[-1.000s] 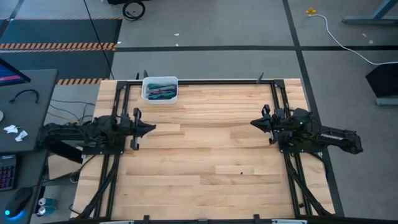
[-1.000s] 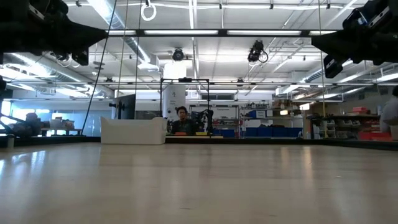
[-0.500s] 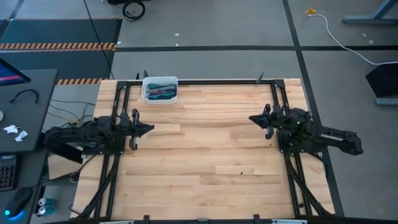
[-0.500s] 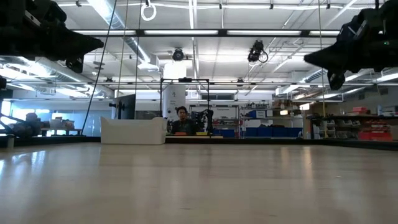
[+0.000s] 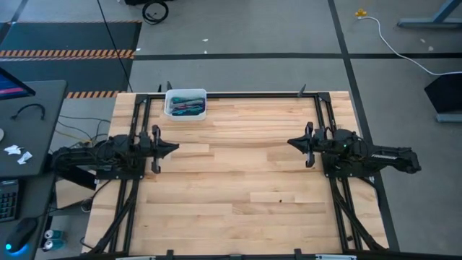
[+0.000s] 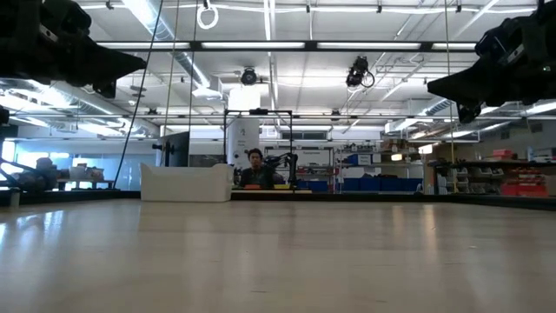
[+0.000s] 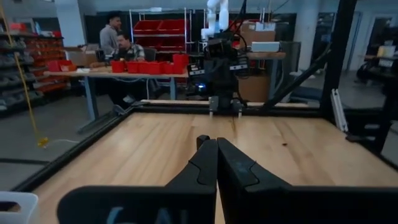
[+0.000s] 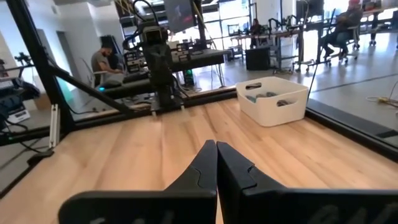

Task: Pick and place USB-C Cables
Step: Return to Home Position

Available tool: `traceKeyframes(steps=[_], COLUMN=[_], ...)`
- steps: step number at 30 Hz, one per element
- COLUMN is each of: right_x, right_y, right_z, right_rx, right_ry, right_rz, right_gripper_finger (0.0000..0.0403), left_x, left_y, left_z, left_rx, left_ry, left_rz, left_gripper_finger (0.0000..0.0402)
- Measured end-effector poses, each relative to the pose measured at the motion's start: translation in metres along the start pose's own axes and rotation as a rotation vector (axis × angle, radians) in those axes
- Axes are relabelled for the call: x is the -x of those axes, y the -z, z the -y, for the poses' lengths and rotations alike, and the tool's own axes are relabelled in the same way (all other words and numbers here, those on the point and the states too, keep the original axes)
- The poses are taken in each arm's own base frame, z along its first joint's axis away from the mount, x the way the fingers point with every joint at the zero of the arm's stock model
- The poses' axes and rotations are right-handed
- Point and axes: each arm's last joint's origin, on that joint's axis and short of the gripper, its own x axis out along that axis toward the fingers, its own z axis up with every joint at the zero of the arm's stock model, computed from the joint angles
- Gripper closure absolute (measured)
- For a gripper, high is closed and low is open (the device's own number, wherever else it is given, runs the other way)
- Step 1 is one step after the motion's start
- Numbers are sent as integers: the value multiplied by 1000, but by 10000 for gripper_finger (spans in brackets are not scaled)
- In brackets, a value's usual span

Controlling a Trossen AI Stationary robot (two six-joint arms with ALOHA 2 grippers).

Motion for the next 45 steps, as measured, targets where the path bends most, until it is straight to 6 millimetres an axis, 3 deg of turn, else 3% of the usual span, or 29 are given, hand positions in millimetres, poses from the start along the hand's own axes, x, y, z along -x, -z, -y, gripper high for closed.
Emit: traceKeyframes(steps=[14, 20, 27, 45], right_x=[0, 0, 0, 1], right_y=[0, 0, 0, 0], right_z=[0, 0, 0, -13], right_rx=[21, 15, -139, -143], right_ry=[-2, -2, 1, -124], right_rz=[-2, -2, -1, -11], right_gripper_finger=[398, 397, 396, 396], left_x=[1, 1, 0, 3], left_y=[12, 11, 10, 9], left_z=[0, 0, 0, 14], left_rx=[-1, 3, 5, 10], left_ry=[11, 9, 7, 143], left_rz=[-132, -125, -106, -88], left_gripper_finger=[386, 371, 377, 372])
